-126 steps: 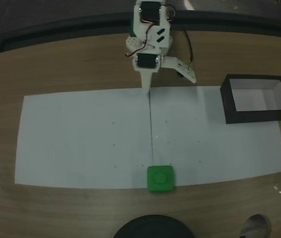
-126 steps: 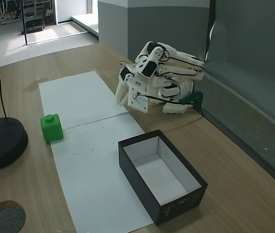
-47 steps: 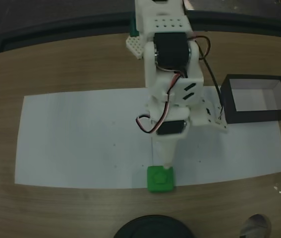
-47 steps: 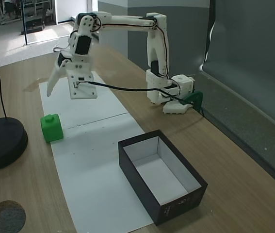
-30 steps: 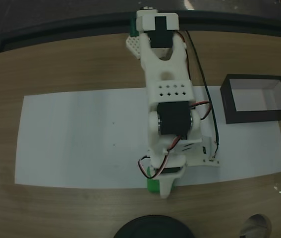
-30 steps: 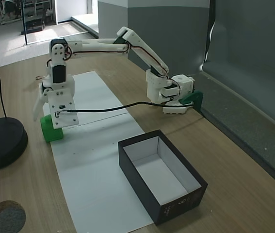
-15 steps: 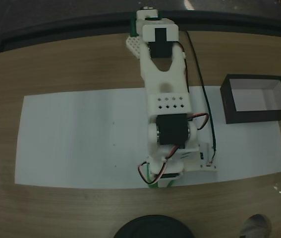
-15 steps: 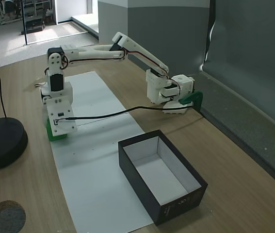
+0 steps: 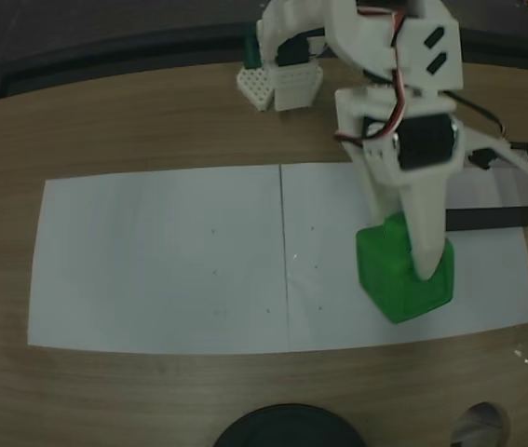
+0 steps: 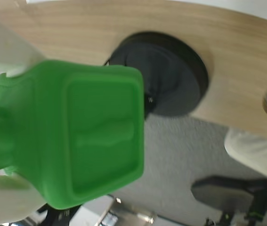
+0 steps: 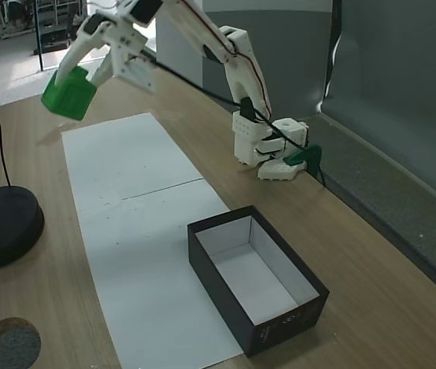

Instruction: Grab a green square and put it in the box.

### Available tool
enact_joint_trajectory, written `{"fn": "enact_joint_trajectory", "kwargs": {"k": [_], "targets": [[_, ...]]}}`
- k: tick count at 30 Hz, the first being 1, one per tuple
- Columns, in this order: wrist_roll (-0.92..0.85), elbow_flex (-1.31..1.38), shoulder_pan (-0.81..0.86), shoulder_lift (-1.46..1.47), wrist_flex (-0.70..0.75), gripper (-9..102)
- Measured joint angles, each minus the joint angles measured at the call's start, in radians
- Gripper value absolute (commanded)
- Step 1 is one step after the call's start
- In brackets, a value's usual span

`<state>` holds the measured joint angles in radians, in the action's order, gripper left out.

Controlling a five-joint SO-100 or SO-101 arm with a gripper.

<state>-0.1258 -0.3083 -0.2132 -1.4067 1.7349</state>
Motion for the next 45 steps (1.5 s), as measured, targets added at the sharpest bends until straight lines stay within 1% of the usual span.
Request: {"fn": "enact_joint_trajectory", "kwargs": {"k": [3,5,7,10,13,18,22,24,29,35,40,45], "targets": [[0.002,-0.198,-0.201,-0.258,0.006,8],[0.002,-0.402,-0.37,-0.411,0.003,8],[-0.008,-0.624,-0.497,-0.548,-0.023,8],[-0.017,-0.884,-0.545,-0.69,-0.066,8],[-0.017,-1.04,-0.549,-0.729,-0.097,8],[-0.017,-1.27,-0.583,-0.735,-0.256,8],[-0.017,-1.379,-0.583,-0.71,-0.414,8],[-0.017,-1.408,-0.6,-0.68,-0.459,8],[-0.015,-1.416,-0.663,-0.62,-0.488,8],[0.02,-1.416,-0.811,-0.618,-0.497,8],[0.02,-1.416,-0.816,-0.611,-0.554,8],[0.02,-1.416,-0.795,-0.534,-0.643,8]]}}
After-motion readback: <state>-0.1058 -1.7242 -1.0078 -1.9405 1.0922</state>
